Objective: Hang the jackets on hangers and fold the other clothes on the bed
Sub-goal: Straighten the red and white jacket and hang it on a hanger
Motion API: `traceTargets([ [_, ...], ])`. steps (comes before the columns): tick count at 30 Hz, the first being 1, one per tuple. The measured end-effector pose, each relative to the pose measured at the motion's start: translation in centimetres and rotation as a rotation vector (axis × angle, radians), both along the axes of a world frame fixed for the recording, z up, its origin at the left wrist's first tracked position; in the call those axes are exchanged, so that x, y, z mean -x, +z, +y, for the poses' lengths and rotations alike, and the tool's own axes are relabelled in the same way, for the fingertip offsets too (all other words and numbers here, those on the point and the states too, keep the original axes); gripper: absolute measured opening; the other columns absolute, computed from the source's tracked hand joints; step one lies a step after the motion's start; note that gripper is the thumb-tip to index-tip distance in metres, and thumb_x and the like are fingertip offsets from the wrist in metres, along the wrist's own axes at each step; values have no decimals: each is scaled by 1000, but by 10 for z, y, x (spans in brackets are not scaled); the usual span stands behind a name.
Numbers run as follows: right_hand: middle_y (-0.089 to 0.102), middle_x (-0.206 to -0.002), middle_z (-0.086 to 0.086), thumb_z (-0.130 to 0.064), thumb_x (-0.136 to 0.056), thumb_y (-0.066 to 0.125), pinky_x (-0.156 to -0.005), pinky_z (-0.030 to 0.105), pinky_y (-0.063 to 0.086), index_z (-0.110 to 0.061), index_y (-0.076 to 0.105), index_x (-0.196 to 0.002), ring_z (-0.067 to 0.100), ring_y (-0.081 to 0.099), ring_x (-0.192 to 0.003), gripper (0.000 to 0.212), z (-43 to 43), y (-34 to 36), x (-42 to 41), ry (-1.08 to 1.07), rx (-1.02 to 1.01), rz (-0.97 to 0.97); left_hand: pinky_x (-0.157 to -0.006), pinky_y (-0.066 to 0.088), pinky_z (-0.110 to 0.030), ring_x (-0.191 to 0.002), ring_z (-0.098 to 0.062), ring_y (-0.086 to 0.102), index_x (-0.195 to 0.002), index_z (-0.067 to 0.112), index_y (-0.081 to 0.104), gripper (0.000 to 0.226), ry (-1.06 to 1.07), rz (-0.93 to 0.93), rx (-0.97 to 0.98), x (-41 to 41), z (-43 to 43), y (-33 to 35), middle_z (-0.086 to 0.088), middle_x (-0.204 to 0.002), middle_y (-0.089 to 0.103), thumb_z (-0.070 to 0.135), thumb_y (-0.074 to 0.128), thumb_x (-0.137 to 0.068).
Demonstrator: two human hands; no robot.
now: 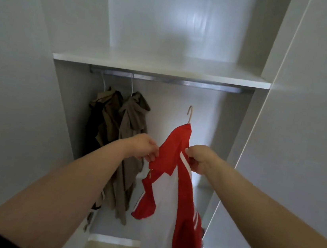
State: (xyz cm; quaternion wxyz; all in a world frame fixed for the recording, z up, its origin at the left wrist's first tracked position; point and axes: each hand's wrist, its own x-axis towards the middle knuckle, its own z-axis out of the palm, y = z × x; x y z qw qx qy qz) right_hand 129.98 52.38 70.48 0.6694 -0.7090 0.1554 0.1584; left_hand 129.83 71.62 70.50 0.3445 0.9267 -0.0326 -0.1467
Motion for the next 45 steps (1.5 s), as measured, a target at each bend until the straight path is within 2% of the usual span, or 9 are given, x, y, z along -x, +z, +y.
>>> traceTargets([
  [8, 62, -57, 5, 4, -93, 50, -49, 27, 51, -4, 57, -73, 15, 58, -53, 22, 88, 4, -94, 2, -71, -77, -73, 54, -29, -70, -11, 71, -86, 16, 69, 68, -181, 304, -71, -69, 45, 12, 5, -73, 74, 75, 35, -85],
  [11, 63, -67, 6, 3, -92, 51, -64, 29, 55, -5, 57, -76, 16, 58, -61, 20, 111, 4, -126, 5, -116, -130, -64, 55, -26, -64, -14, 72, -97, 6, 65, 46, -213, 272, -180, -95, 54, -2, -1, -68, 73, 48, 46, -93],
  [14, 62, -74, 7, 4, -95, 46, -54, 26, 54, -5, 57, -81, 16, 59, -64, 20, 130, 4, -159, -13, -155, -150, -55, 56, -25, -58, -18, 70, -98, -1, 59, 33, -153, 189, -95, -124, 63, -13, -10, -77, 71, 25, 39, -98],
  [19, 61, -84, 11, 2, -97, 41, -56, 27, 54, 1, 56, -109, 19, 58, -68, 19, 159, 5, -215, -4, -85, -173, -58, 53, -23, -70, -18, 66, -109, 3, 59, 36, -137, -18, -84, -180, 79, -23, -11, -98, 68, 29, 34, -102],
  [26, 61, -79, 12, 9, -93, 40, -54, 28, 50, -1, 57, -82, 19, 59, -68, 22, 175, 13, -293, 30, -74, -259, -53, 44, -19, -68, -18, 58, -94, 5, 60, 32, 26, -191, 46, -256, 89, -25, -7, -80, 60, 28, 38, -101],
  [33, 63, -91, 12, -3, -97, 45, -65, 30, 54, 2, 59, -110, 22, 63, -79, 20, 170, -9, -324, 20, -284, -166, -56, 40, -24, -63, -16, 51, -67, 13, 49, 37, 102, -151, 1, -295, 90, -44, -4, -70, 51, 28, 39, -100],
  [35, 64, -104, 14, -5, -99, 40, -68, 31, 56, 1, 57, -116, 23, 64, -88, 25, 164, -19, -324, 1, -338, -119, -57, 43, -23, -62, -15, 53, -69, 13, 49, 35, 113, -121, -9, -298, 83, -56, -4, -71, 53, 29, 40, -99],
  [40, 64, -113, 16, -3, -100, 35, -72, 34, 56, 0, 56, -117, 25, 65, -94, 28, 140, -35, -320, -107, -335, -82, -92, 51, -38, -97, -29, 64, -104, 3, 61, 34, 35, -67, -35, -299, 63, -70, -15, -105, 65, 29, 39, -100],
  [45, 68, -92, 12, 1, -96, 40, -69, 31, 56, -4, 60, -105, 21, 69, -84, 22, 107, -44, -303, -239, -78, -134, -82, 54, -34, -87, -23, 64, -95, 12, 63, 29, 56, -275, -328, -295, 55, -77, -5, -95, 66, 36, 45, -95],
])
